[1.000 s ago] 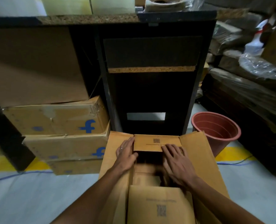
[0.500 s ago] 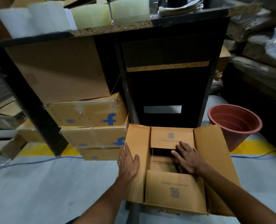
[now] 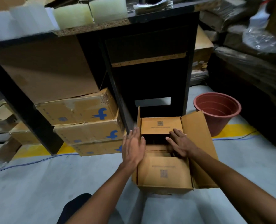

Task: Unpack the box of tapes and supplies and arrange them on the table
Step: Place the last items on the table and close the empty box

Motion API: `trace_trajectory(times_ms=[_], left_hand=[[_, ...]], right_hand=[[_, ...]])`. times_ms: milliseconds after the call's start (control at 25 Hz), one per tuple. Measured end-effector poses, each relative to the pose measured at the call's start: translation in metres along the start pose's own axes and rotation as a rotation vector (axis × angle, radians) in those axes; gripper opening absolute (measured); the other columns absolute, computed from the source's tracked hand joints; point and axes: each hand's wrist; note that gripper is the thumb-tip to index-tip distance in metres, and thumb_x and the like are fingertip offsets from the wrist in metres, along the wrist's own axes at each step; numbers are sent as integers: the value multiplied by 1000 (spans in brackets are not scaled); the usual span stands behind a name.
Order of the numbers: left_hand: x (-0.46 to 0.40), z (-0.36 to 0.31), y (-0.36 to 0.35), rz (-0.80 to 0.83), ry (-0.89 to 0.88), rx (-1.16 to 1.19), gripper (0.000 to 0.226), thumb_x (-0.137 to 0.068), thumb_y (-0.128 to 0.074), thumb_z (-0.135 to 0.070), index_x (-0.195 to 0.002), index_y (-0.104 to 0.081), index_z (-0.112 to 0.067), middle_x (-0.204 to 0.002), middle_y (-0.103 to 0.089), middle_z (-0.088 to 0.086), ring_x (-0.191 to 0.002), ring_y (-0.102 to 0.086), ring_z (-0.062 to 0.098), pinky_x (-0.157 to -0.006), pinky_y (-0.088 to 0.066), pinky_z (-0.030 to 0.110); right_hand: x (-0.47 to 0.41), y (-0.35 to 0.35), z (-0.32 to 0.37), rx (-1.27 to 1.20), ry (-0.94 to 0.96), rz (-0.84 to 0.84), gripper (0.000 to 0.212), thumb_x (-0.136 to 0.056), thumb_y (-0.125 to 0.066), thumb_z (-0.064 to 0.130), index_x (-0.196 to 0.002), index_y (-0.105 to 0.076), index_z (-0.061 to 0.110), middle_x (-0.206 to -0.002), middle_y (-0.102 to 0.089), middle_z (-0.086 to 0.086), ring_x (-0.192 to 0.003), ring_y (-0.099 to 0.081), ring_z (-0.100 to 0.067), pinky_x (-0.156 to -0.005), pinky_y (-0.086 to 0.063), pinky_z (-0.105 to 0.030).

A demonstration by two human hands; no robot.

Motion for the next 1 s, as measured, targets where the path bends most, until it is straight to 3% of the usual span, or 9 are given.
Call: trace_trajectory(times_ms=[160,320,520,680,880,1000], left_hand=[[16,-3,-25,203,-136,-66,59,-107,-23,-38,-158,5,-26,-166,3,-8,-153,2,14,-125,-6,40],[25,0,-46,328,-175,-126,61,-106,-14,-48,-157,13,-27,-165,14,-9,-152,11,14,-124,-1,40],[22,4,-66,496,-168,-133,62,-105,-14,-52,-159,1,-25,-166,11,-8,-153,10,17,-125,-7,45],[17,9,-73,501,-201,-205,58,-106,-20,-45,-159,-12,-23,-167,2,-5,-154,4,20,-122,-10,41],[19,16,-73,448,-235,-148,55,-107,-24,-43,-158,-17,-25,-167,-2,-7,-154,2,18,-121,-9,40],[21,21,-71,384,-240,-59,54,-106,-26,-45,-157,-21,-29,-166,-5,-11,-154,1,13,-121,-7,40]], right_hand=[[15,1,-16,-5,33,-23,60,-107,-24,43,-158,-20,13,-168,-11,-8,-155,-7,-24,-126,-10,-44],[41,1,-25,21,48,-83,58,-108,-27,38,-159,-22,12,-167,-14,-9,-155,-10,-26,-126,-10,-43],[70,8,-41,276,-124,-325,64,-98,-38,41,-156,-29,16,-166,-15,-16,-154,-8,-34,-124,-8,-54],[86,-3,-46,255,-340,-283,74,-100,-37,54,-158,-13,14,-164,5,-27,-152,3,-43,-122,-7,-55],[91,0,-22,175,-285,-328,75,-103,-33,52,-160,-9,11,-163,4,-30,-153,-2,-41,-125,-14,-47],[96,1,18,121,-56,-485,68,-104,-35,38,-156,-20,-4,-161,-14,-33,-151,-17,-41,-121,-28,-47]])
Point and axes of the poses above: each hand's wrist, its own x-axis away from the middle knuckle, its own y-axis out of the back of the hand, z = x × y
